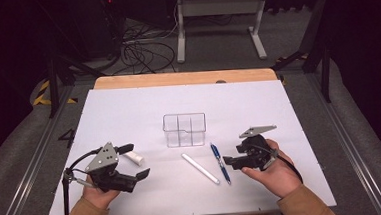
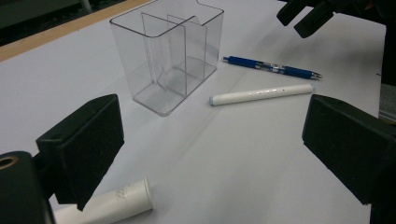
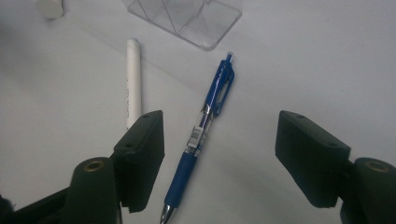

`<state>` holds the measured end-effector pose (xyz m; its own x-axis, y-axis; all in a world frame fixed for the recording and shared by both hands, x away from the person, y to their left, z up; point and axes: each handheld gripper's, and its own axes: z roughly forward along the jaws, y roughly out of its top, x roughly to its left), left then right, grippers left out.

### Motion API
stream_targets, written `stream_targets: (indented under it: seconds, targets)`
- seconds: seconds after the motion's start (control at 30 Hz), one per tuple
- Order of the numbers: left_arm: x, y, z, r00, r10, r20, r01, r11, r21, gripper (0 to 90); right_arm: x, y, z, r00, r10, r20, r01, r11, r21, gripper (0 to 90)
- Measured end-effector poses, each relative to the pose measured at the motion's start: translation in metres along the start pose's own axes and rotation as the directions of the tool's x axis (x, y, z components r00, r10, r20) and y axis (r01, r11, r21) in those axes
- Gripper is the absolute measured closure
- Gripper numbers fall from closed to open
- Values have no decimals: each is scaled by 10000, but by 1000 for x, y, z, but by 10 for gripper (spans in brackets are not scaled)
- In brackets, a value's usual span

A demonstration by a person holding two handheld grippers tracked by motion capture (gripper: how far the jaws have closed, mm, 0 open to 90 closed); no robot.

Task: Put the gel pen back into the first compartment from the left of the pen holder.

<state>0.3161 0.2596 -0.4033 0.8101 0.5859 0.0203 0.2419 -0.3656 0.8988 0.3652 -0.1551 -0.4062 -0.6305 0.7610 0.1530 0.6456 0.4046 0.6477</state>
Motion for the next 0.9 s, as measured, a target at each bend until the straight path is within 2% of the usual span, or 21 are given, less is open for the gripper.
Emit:
stream_targets:
  seconds: [0.07, 0.17, 0.33, 0.6, 0.73, 0.83, 0.9]
  targets:
    - [0, 0, -1, 10000, -6, 1, 6, 10000, -3, 62, 1, 2, 3, 10000, -42, 46, 40, 9992, 387, 338]
    - [0, 0, -1, 10000, -41, -16, 41, 10000, -11, 62, 2, 3, 5, 9996, -129, 233, 113, 9976, 677, 338]
    - [0, 0, -1, 10000, -48, -11, 49, 10000, 16, 65, 5, 6, 7, 9994, -136, 310, 116, 9979, 637, 336]
    - [0, 0, -2, 10000, -31, -33, 31, 10000, 9, 66, 7, 8, 11, 9968, -692, 390, 661, 9948, 775, 319]
    - [0, 0, -2, 10000, -20, -35, 20, 10000, -6, 66, 8, 9, 16, 9987, -442, 271, 406, 9920, 1196, 334]
    - [0, 0, -2, 10000, -4, -33, 4, 10000, -8, 66, 9, 10, 21, 9999, -57, 143, 33, 9860, 1668, 394]
    - [0, 0, -2, 10000, 7, -17, -7, 10000, 10, 66, 10, 10, 24, 9998, 166, 69, -176, 9810, 1930, 402]
